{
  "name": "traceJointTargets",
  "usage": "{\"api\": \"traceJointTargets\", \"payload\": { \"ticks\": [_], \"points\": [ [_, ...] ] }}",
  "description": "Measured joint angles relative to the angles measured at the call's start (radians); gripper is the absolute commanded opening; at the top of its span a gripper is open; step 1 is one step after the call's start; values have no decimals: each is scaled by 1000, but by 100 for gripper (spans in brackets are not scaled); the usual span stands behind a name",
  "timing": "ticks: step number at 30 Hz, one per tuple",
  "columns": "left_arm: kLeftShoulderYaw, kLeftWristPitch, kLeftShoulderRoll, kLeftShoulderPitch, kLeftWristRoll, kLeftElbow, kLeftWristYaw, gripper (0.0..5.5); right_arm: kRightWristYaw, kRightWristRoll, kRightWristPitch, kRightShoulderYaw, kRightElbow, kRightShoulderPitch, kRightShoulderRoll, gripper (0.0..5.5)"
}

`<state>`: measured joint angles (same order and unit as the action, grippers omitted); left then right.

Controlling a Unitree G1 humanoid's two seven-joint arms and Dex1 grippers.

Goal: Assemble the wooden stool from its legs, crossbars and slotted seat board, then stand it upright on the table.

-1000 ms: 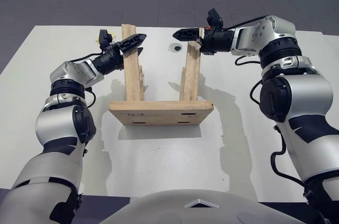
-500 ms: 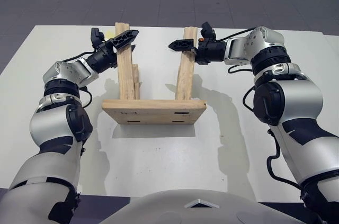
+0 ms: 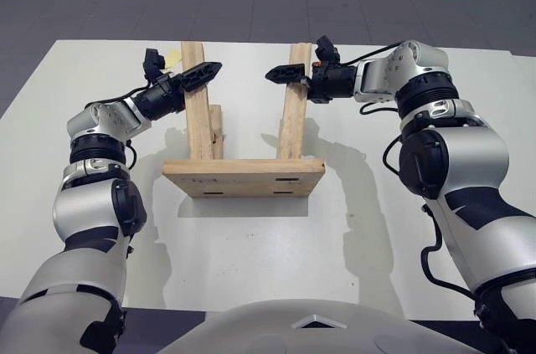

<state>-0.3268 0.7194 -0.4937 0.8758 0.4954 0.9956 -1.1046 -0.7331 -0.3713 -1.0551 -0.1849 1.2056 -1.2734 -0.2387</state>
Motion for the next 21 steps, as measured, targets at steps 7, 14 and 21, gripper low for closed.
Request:
{"api": "traceJointTargets", "payload": {
  "ticks": [7, 14, 21],
  "points": [
    [-35, 0, -70, -32, 1, -17, 9, 540, -6, 13, 0, 3, -7, 0, 2, 538],
    [-248, 38, -330, -154, 104, -59, 0, 540, -16, 23, -14, 2, -11, 1, -4, 538],
    [-702, 4, -556, -324, 346, -59, 91, 540, -20, 16, -34, -14, -40, 26, -34, 538]
  ]
}}
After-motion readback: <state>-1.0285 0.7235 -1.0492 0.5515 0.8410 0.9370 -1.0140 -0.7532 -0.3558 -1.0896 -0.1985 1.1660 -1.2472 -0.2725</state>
